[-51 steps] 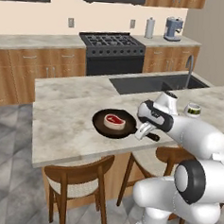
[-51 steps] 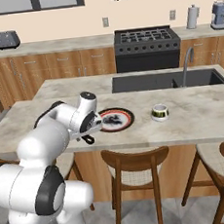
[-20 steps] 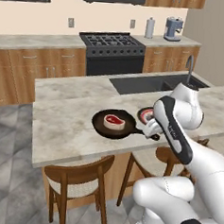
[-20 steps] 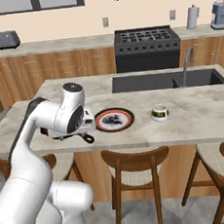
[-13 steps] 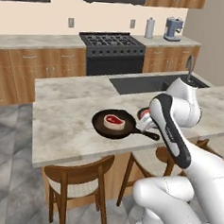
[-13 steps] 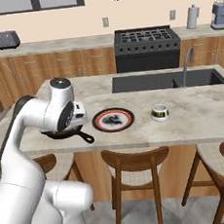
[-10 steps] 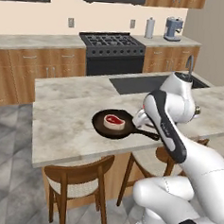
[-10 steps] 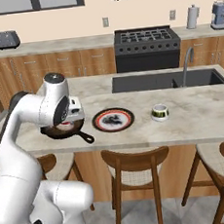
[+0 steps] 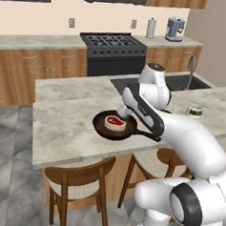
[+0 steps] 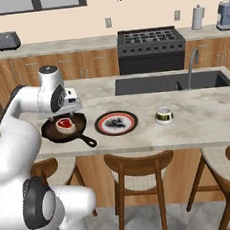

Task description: Pick up the pan with the steak in it and place it on the dining table. Then place the steak on the plate.

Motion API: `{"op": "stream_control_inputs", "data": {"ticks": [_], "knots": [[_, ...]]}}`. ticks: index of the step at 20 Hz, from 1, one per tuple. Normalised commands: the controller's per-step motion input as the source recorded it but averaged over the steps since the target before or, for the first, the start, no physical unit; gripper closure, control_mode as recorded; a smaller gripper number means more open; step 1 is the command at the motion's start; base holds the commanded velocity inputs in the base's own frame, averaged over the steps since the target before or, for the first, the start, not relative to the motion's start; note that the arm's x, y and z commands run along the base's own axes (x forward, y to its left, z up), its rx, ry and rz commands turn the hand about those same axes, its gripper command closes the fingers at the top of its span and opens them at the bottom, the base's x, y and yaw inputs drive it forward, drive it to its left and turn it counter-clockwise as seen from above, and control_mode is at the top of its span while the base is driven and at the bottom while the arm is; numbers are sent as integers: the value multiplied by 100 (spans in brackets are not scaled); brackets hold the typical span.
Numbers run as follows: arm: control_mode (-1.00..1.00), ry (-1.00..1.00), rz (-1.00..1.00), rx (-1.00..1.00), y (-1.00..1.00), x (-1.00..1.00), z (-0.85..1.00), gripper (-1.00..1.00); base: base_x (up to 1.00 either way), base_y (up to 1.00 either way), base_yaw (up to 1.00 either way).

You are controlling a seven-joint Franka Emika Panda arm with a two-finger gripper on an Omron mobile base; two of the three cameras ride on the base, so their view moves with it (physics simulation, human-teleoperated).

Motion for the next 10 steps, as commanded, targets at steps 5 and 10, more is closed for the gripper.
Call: {"op": "stream_control_inputs", "data": {"ticks": [5,10], "knots": [[-100,4,0,-9,12,38,-16,-100,0,0,0],[-100,1,0,-9,9,24,-24,-100,0,0,0]]}}
